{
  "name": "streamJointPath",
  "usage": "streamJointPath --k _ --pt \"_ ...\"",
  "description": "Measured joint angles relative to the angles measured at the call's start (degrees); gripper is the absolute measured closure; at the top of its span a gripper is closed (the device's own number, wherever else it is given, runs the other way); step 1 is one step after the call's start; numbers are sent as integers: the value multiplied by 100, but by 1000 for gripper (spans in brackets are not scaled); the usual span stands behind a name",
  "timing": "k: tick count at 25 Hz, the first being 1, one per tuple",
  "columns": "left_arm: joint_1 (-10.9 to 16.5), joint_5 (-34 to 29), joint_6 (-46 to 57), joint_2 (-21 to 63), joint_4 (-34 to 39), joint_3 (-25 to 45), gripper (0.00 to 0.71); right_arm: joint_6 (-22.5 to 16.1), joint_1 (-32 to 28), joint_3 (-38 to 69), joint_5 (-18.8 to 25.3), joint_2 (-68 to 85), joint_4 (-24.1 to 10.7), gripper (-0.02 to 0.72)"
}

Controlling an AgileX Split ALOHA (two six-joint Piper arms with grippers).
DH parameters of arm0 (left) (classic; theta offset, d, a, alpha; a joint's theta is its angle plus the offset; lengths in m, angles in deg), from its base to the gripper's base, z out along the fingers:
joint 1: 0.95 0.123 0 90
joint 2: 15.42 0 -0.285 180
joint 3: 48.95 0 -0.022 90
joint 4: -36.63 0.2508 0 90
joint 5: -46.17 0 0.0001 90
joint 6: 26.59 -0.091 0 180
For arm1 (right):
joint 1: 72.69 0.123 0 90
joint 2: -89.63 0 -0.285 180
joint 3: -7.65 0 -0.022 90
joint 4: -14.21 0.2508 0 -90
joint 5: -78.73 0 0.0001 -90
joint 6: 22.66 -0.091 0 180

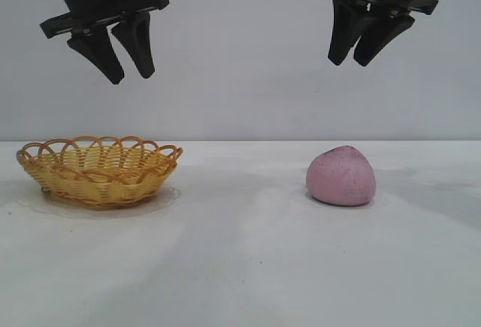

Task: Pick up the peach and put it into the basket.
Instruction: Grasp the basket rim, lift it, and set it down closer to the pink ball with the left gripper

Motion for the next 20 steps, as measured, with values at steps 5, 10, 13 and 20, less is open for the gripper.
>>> streamJointPath --k 5,10,13,20 --pt "0 -73 0 0 42 0 362 0 0 0 11 0 0 367" --pt "0 -215 0 0 143 0 362 0 0 0 30 0 0 367" --pt "41 -493 0 0 509 0 362 0 0 0 57 0 -8 367" --pt "840 -1339 -724 -25 606 0 362 0 0 0 82 0 -8 367"
